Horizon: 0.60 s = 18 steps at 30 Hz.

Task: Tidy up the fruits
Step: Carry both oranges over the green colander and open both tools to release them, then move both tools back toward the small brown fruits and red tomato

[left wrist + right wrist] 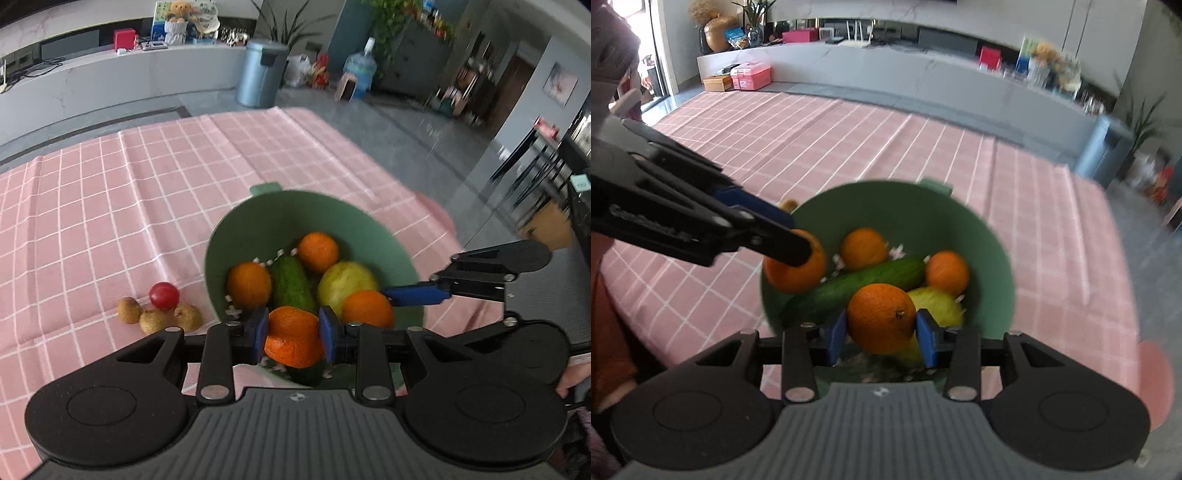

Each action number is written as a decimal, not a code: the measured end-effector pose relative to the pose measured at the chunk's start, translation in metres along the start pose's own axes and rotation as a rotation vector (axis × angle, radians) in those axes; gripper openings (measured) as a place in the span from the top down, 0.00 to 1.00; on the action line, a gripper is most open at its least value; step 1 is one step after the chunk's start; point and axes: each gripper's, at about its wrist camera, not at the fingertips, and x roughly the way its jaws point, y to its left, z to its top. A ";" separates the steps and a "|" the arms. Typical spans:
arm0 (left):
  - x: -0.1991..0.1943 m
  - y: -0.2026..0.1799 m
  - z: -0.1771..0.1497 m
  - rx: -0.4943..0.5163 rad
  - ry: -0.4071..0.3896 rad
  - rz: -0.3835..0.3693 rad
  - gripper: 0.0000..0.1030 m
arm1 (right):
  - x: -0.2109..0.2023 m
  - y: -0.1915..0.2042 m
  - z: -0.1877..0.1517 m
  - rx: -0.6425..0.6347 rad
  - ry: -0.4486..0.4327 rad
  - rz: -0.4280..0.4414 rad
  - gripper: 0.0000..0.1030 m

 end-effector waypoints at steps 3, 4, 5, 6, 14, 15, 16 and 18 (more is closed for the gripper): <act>0.004 0.000 0.000 0.026 0.010 0.015 0.68 | 0.010 -0.003 -0.002 0.044 0.037 0.041 0.63; 0.005 -0.001 0.000 0.030 0.010 0.016 0.68 | 0.012 -0.003 -0.002 0.049 0.047 0.046 0.63; 0.005 -0.001 0.001 0.033 0.011 0.018 0.68 | 0.014 -0.003 -0.003 0.056 0.058 0.051 0.63; 0.006 -0.001 0.002 0.037 0.013 0.021 0.68 | 0.017 -0.003 -0.003 0.067 0.068 0.056 0.63; 0.011 -0.003 0.004 0.064 0.022 0.107 0.72 | 0.033 -0.003 -0.006 0.121 0.123 0.066 0.63; 0.012 -0.003 0.003 0.069 0.024 0.121 0.72 | 0.032 -0.004 -0.008 0.123 0.122 0.067 0.63; 0.012 -0.003 0.002 0.072 0.026 0.130 0.72 | 0.032 -0.004 -0.007 0.127 0.124 0.068 0.63; 0.012 -0.002 0.000 0.067 0.028 0.123 0.72 | 0.033 -0.003 -0.007 0.130 0.126 0.067 0.63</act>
